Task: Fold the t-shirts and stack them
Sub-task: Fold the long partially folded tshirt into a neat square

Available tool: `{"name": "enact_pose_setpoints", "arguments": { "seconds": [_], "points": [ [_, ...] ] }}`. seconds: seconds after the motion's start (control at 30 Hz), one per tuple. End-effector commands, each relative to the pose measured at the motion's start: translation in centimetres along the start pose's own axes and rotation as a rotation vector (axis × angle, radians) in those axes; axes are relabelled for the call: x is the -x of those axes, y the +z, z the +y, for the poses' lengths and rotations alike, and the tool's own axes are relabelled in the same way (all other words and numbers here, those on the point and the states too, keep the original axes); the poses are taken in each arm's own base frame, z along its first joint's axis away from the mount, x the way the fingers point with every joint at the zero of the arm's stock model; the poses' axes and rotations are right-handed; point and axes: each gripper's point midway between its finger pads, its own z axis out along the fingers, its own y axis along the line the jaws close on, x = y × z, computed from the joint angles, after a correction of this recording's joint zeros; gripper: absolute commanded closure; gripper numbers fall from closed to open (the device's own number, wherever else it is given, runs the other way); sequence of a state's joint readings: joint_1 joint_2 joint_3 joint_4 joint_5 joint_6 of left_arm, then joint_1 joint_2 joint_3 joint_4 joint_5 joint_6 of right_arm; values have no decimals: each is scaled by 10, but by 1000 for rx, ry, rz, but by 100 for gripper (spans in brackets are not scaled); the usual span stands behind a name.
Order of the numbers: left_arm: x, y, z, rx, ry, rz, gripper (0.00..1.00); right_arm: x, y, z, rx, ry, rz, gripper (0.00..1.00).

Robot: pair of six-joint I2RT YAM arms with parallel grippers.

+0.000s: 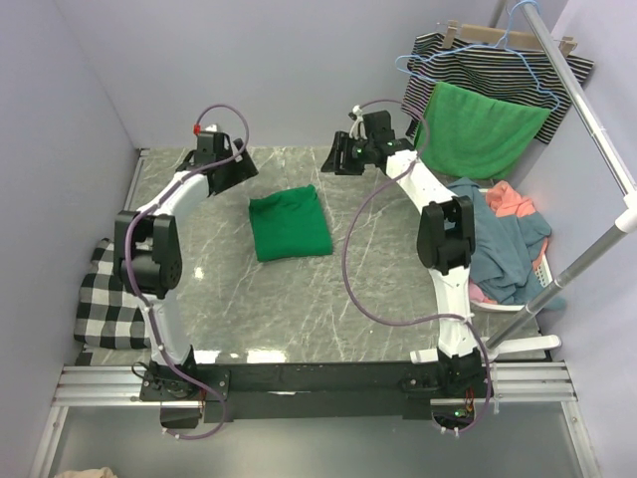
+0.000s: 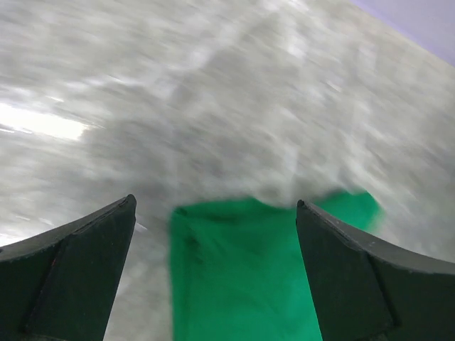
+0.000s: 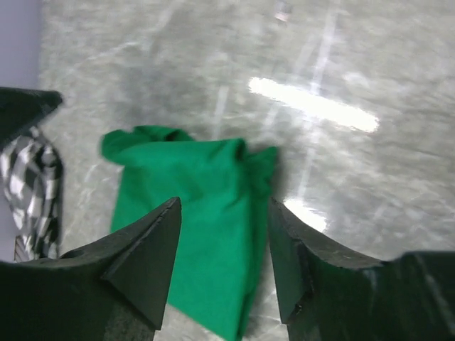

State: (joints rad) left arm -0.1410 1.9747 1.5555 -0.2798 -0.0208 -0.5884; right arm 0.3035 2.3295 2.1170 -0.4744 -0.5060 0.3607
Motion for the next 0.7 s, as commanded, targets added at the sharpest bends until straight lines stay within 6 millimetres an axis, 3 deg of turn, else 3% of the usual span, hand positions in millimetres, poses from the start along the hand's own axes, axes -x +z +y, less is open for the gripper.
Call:
{"name": "enact_pose_setpoints", "arguments": {
  "seconds": [0.0, 0.07, 0.17, 0.23, 0.37, 0.43, 0.47, 0.53, 0.57, 0.63, 0.67],
  "points": [
    [1, -52, -70, -331, 40, 26, 1, -2, -23, 60, 105, -103, -18, 43],
    [-28, -64, -92, -464, 47, 132, 1, -21, -20, 74, 143, -96, 23, 44],
    [-59, -66, -104, -502, 86, 218, 1, -39, -9, 78, 163, -71, 59, 46],
    [-74, -60, -101, -494, 84, 251, 2, -46, -2, 79, 176, -64, 74, 47],
    [-83, -44, -94, -467, 67, 242, 2, -49, 10, 77, 193, -76, 77, 47],
    [-84, -32, -90, -456, 74, 226, 3, -53, 25, 64, 166, -71, 86, 47],
    [-83, -27, -87, -438, 79, 214, 3, -43, 27, 64, 173, -78, 65, 47],
    [-86, -11, -82, -422, 96, 198, 3, -48, 45, 45, 148, -56, 98, 47],
    [-86, -5, -80, -409, 100, 192, 2, -36, 46, 48, 160, -58, 75, 47],
    [-89, 12, -73, -381, 112, 190, 2, -36, 57, 31, 159, -25, 86, 46],
    [-92, 22, -67, -365, 110, 192, 2, -29, 57, 34, 181, -11, 78, 46]
  ]
}}
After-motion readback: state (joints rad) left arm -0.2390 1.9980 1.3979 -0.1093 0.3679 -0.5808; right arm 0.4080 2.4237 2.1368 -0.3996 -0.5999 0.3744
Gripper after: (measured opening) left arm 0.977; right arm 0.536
